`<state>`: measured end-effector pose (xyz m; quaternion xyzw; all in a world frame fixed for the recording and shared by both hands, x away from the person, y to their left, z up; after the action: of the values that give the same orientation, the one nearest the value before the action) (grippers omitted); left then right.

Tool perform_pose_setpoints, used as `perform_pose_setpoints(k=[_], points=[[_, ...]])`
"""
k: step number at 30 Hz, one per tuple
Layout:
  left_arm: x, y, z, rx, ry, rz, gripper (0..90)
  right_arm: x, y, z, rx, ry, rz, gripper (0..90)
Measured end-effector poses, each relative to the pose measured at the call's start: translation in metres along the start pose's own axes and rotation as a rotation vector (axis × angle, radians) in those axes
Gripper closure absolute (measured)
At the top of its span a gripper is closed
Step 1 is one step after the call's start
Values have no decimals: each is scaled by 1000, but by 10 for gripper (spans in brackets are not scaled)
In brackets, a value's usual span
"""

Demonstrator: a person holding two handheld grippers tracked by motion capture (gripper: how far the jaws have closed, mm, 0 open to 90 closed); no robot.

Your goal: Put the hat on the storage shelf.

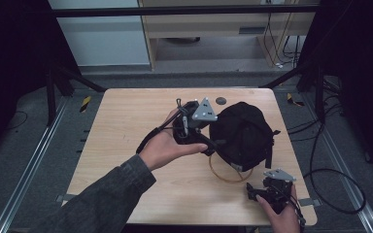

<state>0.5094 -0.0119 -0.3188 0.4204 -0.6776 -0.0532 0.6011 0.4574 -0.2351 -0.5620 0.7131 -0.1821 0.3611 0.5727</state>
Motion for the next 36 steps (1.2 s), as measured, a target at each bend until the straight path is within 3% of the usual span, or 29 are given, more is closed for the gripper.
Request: perform_pose_setpoints(k=[10,19,36], points=[[-27,12,-2,16,28,-3,103,0,0,0,0,-2,3,3],[-71,17,1,32,48,-41,96,0,0,0,0,-1,3,3],[-150,21,-16,64,145,-109,80,0,0,0,1,-1,3,3]])
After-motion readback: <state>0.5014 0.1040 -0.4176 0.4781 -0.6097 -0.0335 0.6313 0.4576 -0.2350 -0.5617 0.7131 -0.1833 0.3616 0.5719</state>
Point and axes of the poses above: each handheld gripper's, and its own axes: y roughly backward along the jaws, x roughly out of its top, z roughly to its right, the point moved 7 cm from there along -y, roughly forward along the jaws, and after that the axes turned 7 degrees about x, right-handed, at the moved point
